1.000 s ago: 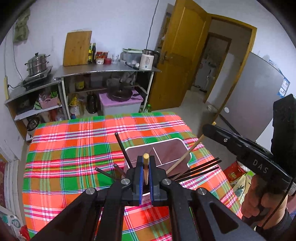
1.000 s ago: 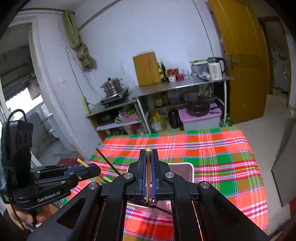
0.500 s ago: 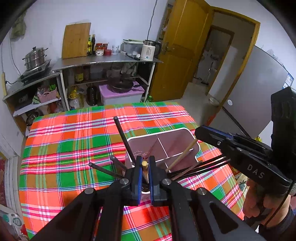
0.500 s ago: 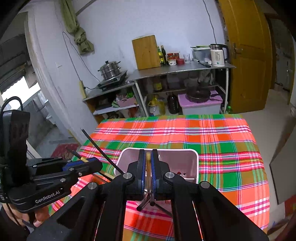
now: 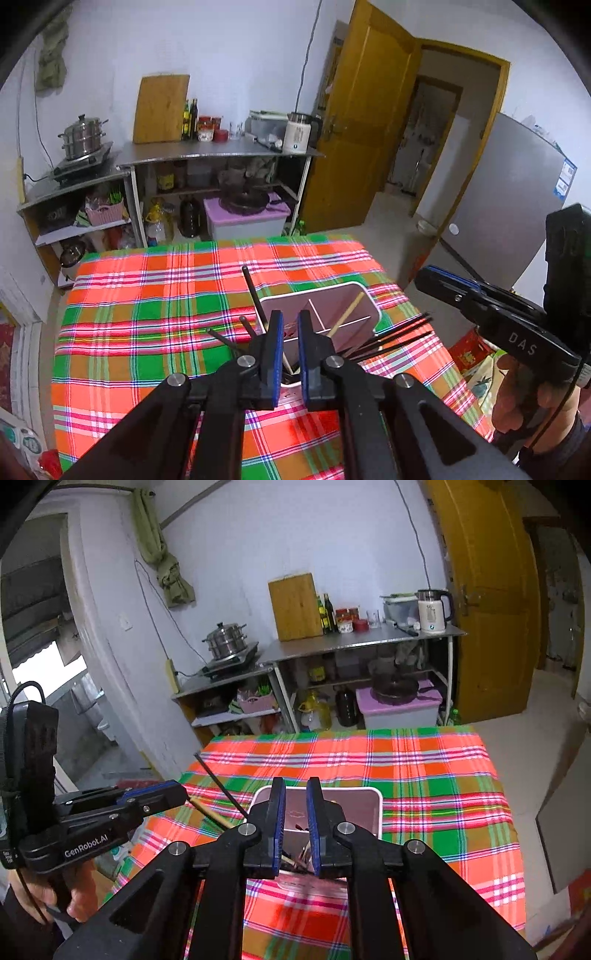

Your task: Organize utensils

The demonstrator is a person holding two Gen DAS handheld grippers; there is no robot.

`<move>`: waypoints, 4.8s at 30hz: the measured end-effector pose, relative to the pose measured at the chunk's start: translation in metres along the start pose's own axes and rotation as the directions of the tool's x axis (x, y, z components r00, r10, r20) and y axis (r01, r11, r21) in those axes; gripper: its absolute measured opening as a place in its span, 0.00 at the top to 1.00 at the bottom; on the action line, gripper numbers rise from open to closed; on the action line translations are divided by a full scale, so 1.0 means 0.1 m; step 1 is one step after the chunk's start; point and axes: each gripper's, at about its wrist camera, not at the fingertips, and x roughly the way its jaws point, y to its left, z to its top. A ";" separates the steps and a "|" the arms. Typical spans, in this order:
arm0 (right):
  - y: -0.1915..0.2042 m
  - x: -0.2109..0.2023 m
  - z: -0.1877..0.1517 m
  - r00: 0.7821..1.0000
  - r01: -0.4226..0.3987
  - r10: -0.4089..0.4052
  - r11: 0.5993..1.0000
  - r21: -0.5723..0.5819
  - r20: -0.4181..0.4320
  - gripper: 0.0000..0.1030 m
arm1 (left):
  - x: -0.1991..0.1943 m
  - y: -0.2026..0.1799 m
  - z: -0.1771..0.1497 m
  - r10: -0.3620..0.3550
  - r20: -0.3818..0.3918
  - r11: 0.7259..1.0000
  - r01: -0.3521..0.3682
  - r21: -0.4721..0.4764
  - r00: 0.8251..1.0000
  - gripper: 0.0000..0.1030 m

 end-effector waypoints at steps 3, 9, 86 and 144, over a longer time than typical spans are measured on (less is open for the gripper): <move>0.03 -0.23 -0.07 1.000 0.000 0.000 1.000 -0.004 0.030 0.87 | -0.17 -0.03 -0.07 -0.006 0.029 1.000 0.006 -0.001 1.000 0.94; 0.15 -0.59 -0.33 0.998 0.019 -0.018 0.999 -0.028 0.065 0.85 | -0.47 -0.15 -0.33 -0.006 0.074 1.000 0.006 -0.005 0.997 0.93; 0.36 -1.01 -2.53 0.983 0.144 -0.134 0.987 -0.067 0.125 0.65 | -0.60 -0.48 -2.66 0.135 0.255 0.989 -0.144 0.019 0.957 0.87; 0.34 -1.05 -2.51 0.982 0.155 -0.146 0.986 -0.067 0.120 0.65 | -0.60 -0.61 -2.70 0.135 0.247 0.984 -0.159 0.079 0.959 0.87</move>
